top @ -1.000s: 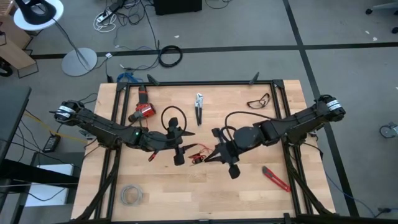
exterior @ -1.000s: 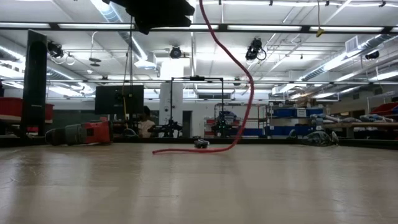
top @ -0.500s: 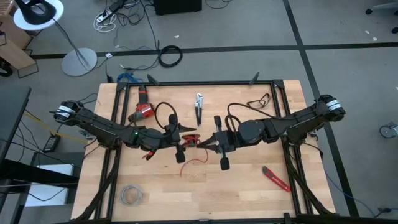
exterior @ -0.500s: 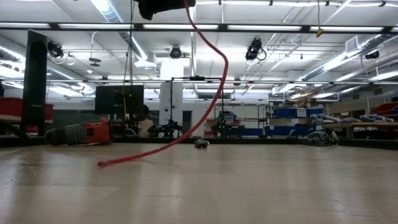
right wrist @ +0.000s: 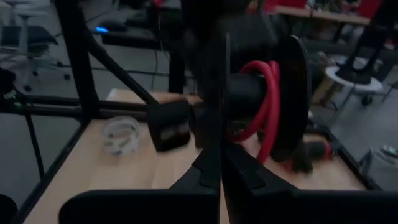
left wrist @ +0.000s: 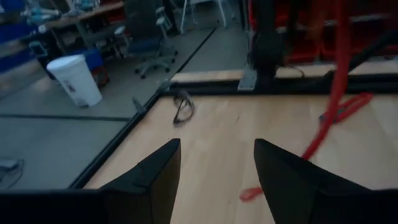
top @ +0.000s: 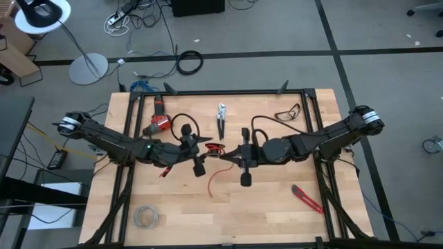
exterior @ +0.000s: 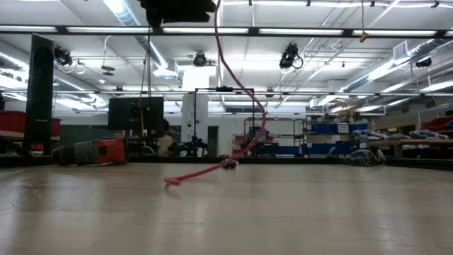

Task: Coil cords
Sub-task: Uncoil the red wire from the black spool

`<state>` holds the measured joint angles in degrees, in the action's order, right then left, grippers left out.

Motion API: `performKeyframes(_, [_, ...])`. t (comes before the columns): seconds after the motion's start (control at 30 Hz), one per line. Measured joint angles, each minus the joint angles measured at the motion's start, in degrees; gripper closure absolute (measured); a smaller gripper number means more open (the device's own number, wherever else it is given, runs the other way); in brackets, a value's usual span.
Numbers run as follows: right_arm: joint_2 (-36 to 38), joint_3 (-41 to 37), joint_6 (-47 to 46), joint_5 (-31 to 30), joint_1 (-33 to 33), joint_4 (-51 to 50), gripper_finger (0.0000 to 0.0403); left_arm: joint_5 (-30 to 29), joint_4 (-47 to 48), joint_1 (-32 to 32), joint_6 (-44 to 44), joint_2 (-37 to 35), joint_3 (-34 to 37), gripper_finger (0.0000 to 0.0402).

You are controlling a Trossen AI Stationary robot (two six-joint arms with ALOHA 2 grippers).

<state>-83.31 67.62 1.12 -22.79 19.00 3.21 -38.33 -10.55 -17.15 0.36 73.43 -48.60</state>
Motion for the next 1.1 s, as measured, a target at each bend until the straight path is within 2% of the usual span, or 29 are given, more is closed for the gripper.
performKeyframes(0.37, [-0.02, -9.82, -0.61, -0.10, 0.00, 16.21, 0.0403, -0.85, 4.90, -2.38, -1.01, -7.41, 0.00, 0.0195])
performKeyframes(0.67, [-0.02, -16.64, -0.36, 2.53, 0.34, 34.52, 0.0403, -3.17, 6.17, -4.34, -1.03, -8.68, 0.00, 0.0195])
performKeyframes(0.87, [0.00, -20.76, 2.70, 10.85, 0.35, 42.55, 0.0403, -3.19, 5.61, -5.08, -1.36, -8.68, 0.00, 0.0195])
performKeyframes(0.97, [0.00, -22.11, 3.92, 14.16, 0.35, 42.45, 0.0403, -2.72, 3.87, -5.82, 0.10, -8.68, 0.00, 0.0195])
performKeyframes(1.1, [0.00, -23.42, 4.75, 18.03, 0.37, 43.02, 0.0403, 0.77, 0.78, -5.94, 2.51, -8.66, 0.00, 0.0195])
